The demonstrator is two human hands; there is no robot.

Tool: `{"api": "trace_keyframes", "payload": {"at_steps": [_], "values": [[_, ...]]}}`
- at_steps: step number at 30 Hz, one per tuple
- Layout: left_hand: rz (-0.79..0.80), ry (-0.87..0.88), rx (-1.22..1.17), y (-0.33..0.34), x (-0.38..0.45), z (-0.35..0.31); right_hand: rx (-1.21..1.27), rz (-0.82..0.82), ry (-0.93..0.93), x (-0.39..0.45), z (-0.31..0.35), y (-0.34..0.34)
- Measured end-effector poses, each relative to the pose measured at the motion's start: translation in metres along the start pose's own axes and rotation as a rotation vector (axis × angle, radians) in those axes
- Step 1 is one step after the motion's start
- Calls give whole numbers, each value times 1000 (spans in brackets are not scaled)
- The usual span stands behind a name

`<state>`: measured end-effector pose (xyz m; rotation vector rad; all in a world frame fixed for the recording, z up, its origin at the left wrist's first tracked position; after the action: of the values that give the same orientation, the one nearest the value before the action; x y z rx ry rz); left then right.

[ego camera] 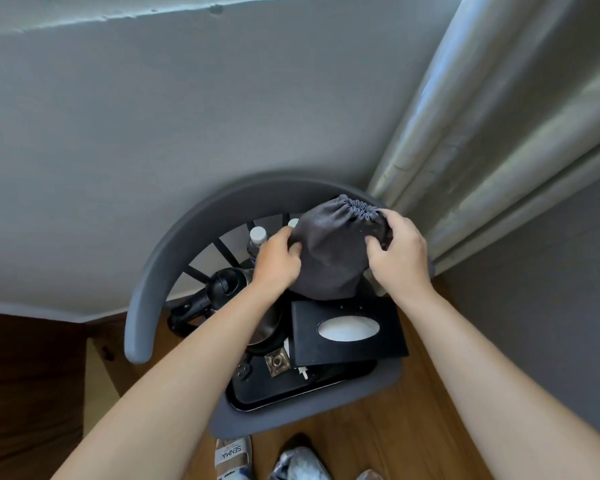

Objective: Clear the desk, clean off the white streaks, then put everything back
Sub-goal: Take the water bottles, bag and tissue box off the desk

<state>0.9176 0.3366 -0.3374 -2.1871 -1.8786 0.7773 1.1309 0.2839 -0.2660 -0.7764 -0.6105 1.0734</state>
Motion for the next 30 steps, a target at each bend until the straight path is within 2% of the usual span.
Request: {"api": "trace_keyframes", "payload": {"at_steps": [5, 8, 12, 18, 22, 30], "values": [[-73, -62, 51, -7, -11, 6, 49, -12, 27, -15, 10, 9], [-86, -29, 44, -14, -25, 9, 4, -44, -95, -34, 24, 11], [-96, 86, 70, -33, -60, 5, -59, 29, -266, -64, 47, 20], [-84, 222, 502, -86, -114, 6, -351, 262, -326, -95, 81, 39], [-106, 251, 750, -136, -144, 5, -472, 323, -333, -121, 113, 36], [-60, 214, 849, -259, -210, -15, -562, 449, -321, -181, 204, 1]]}}
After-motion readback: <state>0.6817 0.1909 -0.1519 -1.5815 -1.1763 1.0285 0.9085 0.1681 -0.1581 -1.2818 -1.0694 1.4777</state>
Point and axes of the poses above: each hand's wrist, its own x-axis towards the middle knuckle, its own y-axis out of the palm, z = x × y, the point moved 6 cm from there along x, towards the middle knuckle, and after that the axes turned 9 degrees about -x, right-handed, at the moved point
